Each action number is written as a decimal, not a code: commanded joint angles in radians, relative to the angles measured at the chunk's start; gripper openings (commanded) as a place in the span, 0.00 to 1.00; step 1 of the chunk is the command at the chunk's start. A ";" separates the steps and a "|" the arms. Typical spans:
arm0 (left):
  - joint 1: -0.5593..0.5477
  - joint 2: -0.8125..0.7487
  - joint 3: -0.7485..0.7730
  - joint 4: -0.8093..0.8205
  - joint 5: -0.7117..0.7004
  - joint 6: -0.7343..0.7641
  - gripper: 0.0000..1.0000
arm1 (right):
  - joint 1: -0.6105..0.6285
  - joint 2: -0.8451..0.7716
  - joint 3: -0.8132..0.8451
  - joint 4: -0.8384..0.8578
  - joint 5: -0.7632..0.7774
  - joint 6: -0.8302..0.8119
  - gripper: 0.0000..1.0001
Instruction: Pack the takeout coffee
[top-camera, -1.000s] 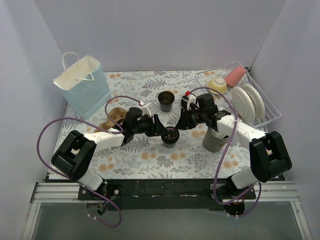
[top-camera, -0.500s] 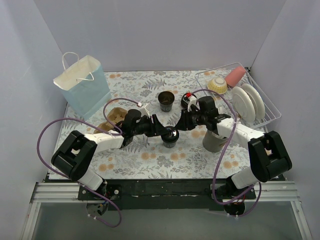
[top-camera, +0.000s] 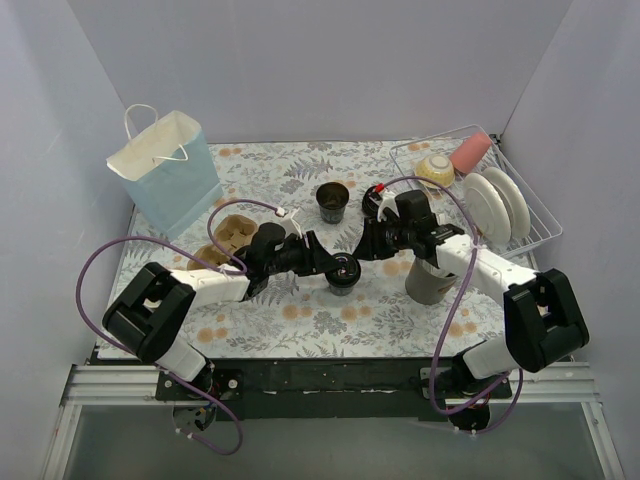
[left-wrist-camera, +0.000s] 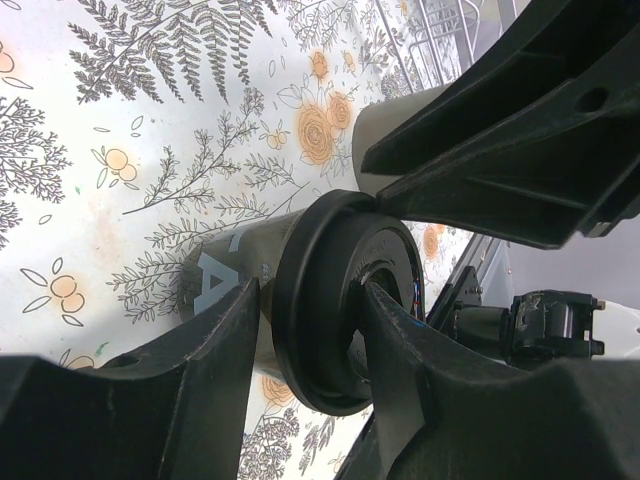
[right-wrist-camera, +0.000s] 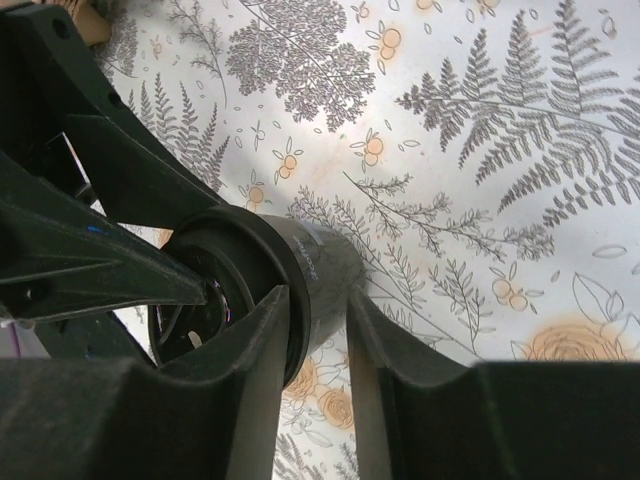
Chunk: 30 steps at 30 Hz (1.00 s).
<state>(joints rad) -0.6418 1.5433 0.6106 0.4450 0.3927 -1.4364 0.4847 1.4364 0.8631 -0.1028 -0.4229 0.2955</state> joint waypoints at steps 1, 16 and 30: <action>-0.019 0.089 -0.081 -0.348 -0.103 0.065 0.40 | -0.011 -0.056 0.077 -0.126 0.049 0.043 0.47; -0.022 0.080 -0.081 -0.342 -0.104 0.060 0.39 | -0.017 -0.111 -0.067 0.037 -0.111 0.131 0.68; -0.029 0.086 -0.075 -0.325 -0.091 0.047 0.40 | -0.012 -0.016 -0.141 0.172 -0.189 0.165 0.70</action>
<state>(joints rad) -0.6495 1.5383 0.6106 0.4465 0.3779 -1.4479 0.4660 1.3975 0.7368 -0.0013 -0.5804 0.4442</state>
